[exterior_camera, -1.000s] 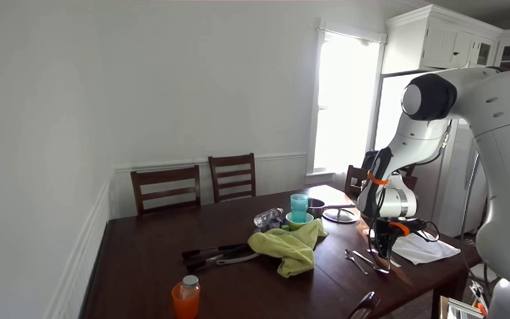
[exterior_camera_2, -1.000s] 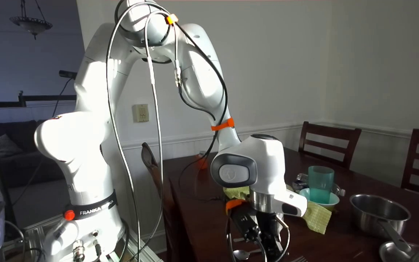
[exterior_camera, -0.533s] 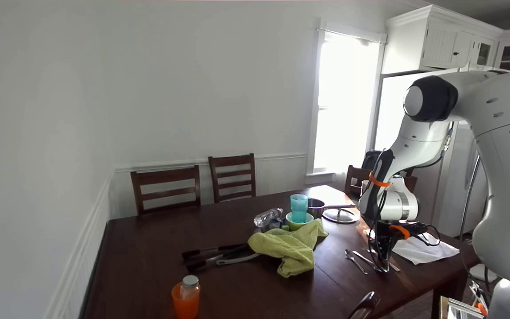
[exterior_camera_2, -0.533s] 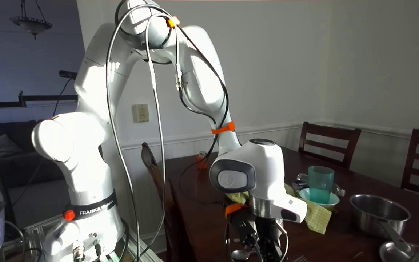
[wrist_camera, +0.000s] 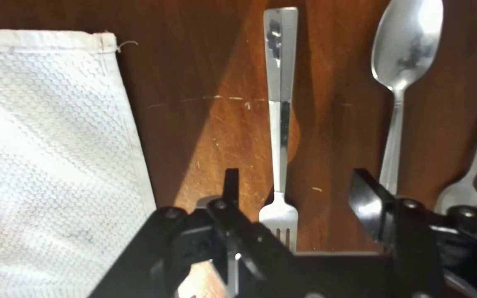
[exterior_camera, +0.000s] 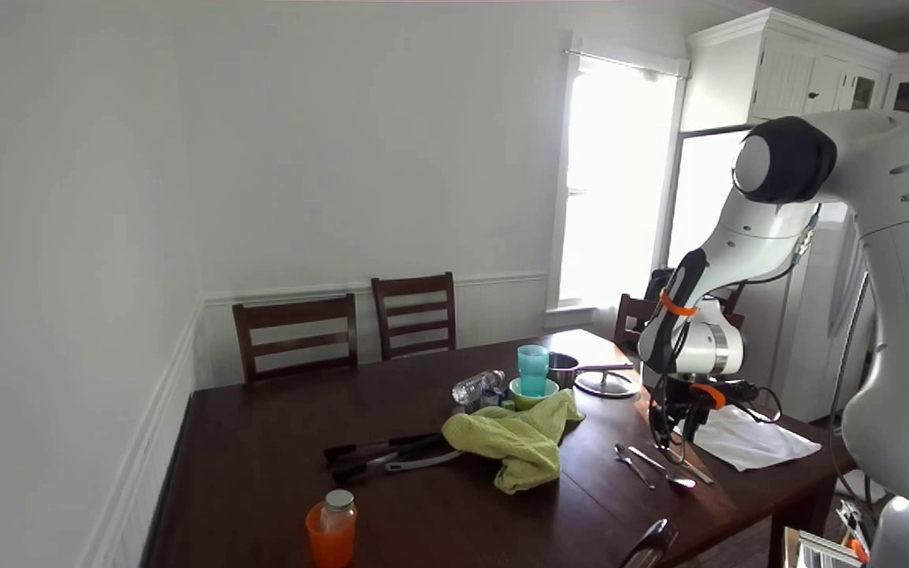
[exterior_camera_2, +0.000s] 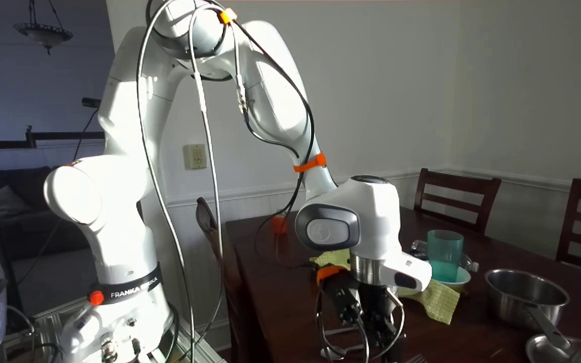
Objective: Move the cutlery to the left
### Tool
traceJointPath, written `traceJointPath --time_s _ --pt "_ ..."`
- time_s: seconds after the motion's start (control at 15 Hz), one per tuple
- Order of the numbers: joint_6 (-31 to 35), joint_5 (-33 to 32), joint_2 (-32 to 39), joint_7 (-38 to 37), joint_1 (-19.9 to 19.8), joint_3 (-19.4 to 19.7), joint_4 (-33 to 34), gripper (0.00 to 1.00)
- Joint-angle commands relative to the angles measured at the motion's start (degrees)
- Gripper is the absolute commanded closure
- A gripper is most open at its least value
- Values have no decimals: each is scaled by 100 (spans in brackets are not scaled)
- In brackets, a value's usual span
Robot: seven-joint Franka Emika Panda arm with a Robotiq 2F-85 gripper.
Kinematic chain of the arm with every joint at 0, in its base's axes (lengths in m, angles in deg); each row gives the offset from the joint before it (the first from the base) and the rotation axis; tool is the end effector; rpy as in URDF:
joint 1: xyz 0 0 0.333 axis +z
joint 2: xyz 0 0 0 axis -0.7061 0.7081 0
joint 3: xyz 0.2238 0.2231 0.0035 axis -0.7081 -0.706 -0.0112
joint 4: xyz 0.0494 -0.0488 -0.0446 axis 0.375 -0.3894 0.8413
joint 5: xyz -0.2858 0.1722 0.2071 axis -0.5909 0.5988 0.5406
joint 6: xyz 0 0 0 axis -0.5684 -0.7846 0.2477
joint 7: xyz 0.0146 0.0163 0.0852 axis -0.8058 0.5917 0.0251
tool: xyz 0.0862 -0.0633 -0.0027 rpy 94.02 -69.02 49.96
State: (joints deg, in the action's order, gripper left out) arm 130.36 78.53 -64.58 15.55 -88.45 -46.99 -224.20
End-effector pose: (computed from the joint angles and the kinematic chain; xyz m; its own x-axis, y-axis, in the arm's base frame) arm 0.2947 -0.4208 0.1564 0.8055 -0.5905 0.0487 -0.5925 -0.8033 0.0601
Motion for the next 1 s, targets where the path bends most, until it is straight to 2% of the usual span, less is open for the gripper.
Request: traceJointPath --time_s 0.0,0.27,0.47,0.53,0.67,0.93 --pt "-808 -166 -682 -269 218 197 -56 2" --pt "-1397 -339 -1071 -743 704 549 73 0" --pt "-1587 -390 -1257 -929 1037 710 98 0" --pt "-1381 -124 -1089 -669 980 680 100 0" --pt "-1449 -131 -1162 -743 1123 739 101 0" --pt "-1458 -136 -1166 -759 1142 770 100 0"
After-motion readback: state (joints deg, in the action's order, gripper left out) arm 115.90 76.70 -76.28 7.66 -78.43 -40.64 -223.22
